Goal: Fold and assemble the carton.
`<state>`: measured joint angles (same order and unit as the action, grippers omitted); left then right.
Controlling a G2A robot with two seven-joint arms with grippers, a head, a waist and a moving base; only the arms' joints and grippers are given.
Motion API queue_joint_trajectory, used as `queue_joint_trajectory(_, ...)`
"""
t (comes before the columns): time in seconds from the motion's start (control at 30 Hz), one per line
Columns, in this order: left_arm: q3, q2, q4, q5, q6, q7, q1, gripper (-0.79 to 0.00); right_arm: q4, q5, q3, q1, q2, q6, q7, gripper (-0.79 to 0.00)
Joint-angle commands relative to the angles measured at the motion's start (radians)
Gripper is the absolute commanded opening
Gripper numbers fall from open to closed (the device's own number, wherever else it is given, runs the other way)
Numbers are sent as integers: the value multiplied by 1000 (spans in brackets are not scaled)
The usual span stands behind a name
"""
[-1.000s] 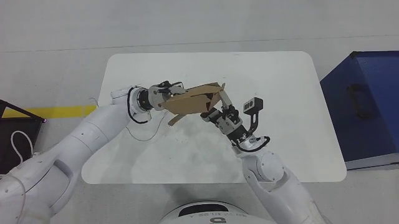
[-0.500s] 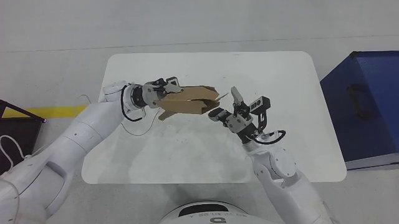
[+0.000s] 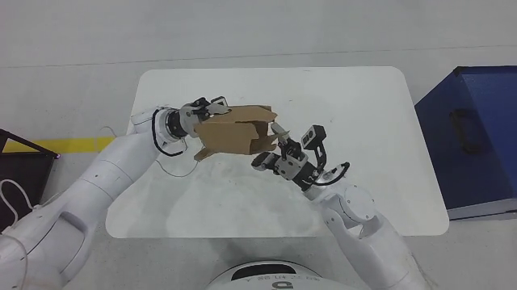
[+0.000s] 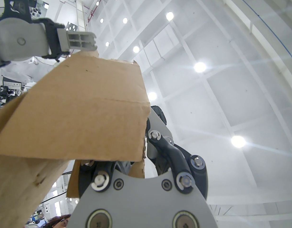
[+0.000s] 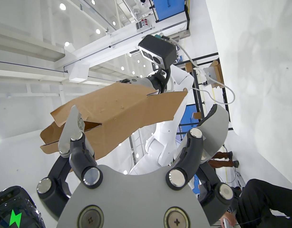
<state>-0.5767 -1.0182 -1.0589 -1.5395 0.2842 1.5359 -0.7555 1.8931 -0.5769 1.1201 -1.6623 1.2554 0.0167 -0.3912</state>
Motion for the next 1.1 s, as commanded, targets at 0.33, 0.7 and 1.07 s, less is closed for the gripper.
queue_joint_trajectory(0.33, 1, -21, 31, 67, -3, 0, 6, -785, -10, 31, -35, -6, 2, 94, -31, 0)
queue_joint_trajectory(0.7, -1, -32, 45, 62, 0, 0, 1, -785, -9, 88, -32, -21, -2, 155, -56, 0)
queue_joint_trajectory(1.07, 39, -39, 59, 81, 0, 0, 20, -785, -18, 111, -42, -7, -1, 121, -4, 0)
